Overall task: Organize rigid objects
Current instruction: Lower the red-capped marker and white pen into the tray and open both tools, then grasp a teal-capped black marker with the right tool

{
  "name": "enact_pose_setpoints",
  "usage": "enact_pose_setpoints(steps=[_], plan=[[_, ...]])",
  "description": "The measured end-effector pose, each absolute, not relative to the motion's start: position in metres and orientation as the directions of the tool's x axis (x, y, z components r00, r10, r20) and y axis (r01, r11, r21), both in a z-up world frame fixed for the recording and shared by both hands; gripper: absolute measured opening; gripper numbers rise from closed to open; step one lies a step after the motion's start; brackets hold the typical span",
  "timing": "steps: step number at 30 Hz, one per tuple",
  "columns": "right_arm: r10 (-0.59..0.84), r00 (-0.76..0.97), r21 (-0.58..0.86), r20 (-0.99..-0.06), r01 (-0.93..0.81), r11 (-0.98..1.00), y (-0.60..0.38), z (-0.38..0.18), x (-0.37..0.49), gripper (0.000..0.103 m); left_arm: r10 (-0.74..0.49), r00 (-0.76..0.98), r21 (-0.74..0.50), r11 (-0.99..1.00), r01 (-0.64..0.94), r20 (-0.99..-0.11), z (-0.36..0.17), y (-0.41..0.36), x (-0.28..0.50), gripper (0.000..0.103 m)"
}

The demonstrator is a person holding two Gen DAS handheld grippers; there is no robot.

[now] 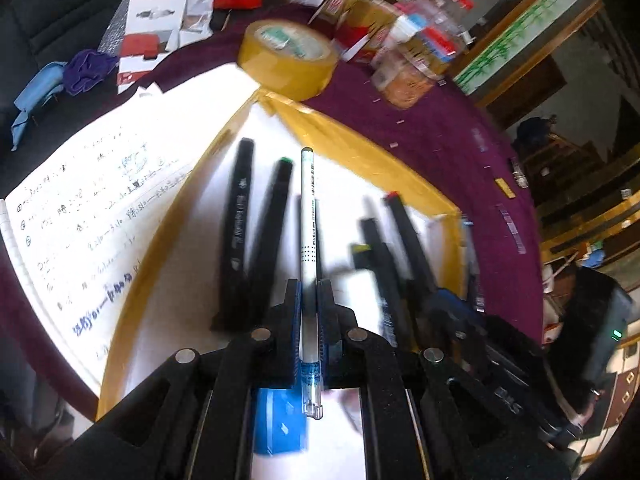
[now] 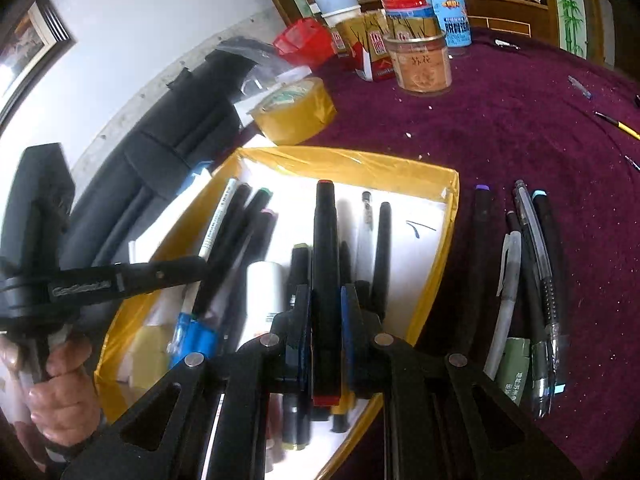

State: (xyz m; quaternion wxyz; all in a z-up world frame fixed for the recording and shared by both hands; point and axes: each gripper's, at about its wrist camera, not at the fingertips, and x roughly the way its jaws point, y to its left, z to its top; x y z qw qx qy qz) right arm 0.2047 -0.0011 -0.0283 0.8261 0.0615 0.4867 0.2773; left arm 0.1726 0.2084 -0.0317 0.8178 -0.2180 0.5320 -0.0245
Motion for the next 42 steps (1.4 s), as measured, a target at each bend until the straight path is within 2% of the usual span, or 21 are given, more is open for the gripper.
enact_pose_setpoints(steps=[9, 11, 13, 14, 16, 20, 23, 29, 31, 33, 35, 42], plan=[[0.475, 0.39, 0.315, -0.789, -0.408, 0.857, 0.004, -0.03, 0.207, 0.016, -0.306, 0.392, -0.411, 0.885, -0.22, -0.867, -0.053, 0.217, 0.185, 0.007], [0.489, 0.38, 0.322, -0.785, -0.425, 0.846, 0.004, -0.029, 0.206, 0.023, -0.347, 0.405, -0.453, 0.868, -0.203, -0.846, -0.052, 0.219, 0.182, 0.016], [0.508, 0.382, 0.336, -0.772, -0.433, 0.836, 0.0, -0.024, 0.203, 0.039, -0.381, 0.431, -0.496, 0.847, -0.191, -0.818, -0.046, 0.222, 0.176, 0.031], [0.526, 0.39, 0.35, -0.756, -0.439, 0.828, -0.004, -0.019, 0.2, 0.04, -0.377, 0.459, -0.505, 0.842, -0.192, -0.804, -0.041, 0.223, 0.17, 0.033], [0.555, 0.398, 0.368, -0.731, -0.455, 0.811, -0.016, -0.008, 0.192, 0.04, -0.348, 0.513, -0.494, 0.851, -0.178, -0.784, -0.027, 0.219, 0.157, 0.047], [0.606, 0.426, 0.413, -0.671, -0.464, 0.784, -0.061, 0.015, 0.173, 0.04, -0.344, 0.562, -0.491, 0.862, -0.13, -0.753, -0.007, 0.195, 0.131, 0.048], [0.595, 0.467, 0.434, -0.654, -0.412, 0.801, -0.103, 0.024, 0.17, 0.04, -0.358, 0.59, -0.491, 0.868, -0.076, -0.723, 0.007, 0.165, 0.11, 0.048], [0.491, 0.472, 0.407, -0.732, -0.275, 0.871, -0.15, 0.002, 0.199, 0.04, -0.409, 0.605, -0.494, 0.869, 0.029, -0.684, 0.025, 0.114, 0.081, 0.048], [0.492, 0.432, 0.42, -0.756, -0.255, 0.871, -0.154, -0.014, 0.215, 0.032, -0.403, 0.604, -0.474, 0.879, 0.046, -0.688, 0.027, 0.103, 0.074, 0.048], [0.481, 0.404, 0.421, -0.778, -0.232, 0.877, -0.157, -0.026, 0.228, 0.03, -0.399, 0.596, -0.456, 0.888, 0.061, -0.697, 0.028, 0.093, 0.071, 0.048], [0.481, 0.378, 0.426, -0.791, -0.223, 0.877, -0.158, -0.036, 0.239, 0.024, -0.398, 0.584, -0.443, 0.894, 0.072, -0.708, 0.027, 0.088, 0.068, 0.048], [0.447, 0.353, 0.386, -0.822, -0.232, 0.893, -0.147, -0.048, 0.251, 0.024, -0.375, 0.558, -0.423, 0.905, 0.048, -0.74, 0.018, 0.082, 0.066, 0.048]])
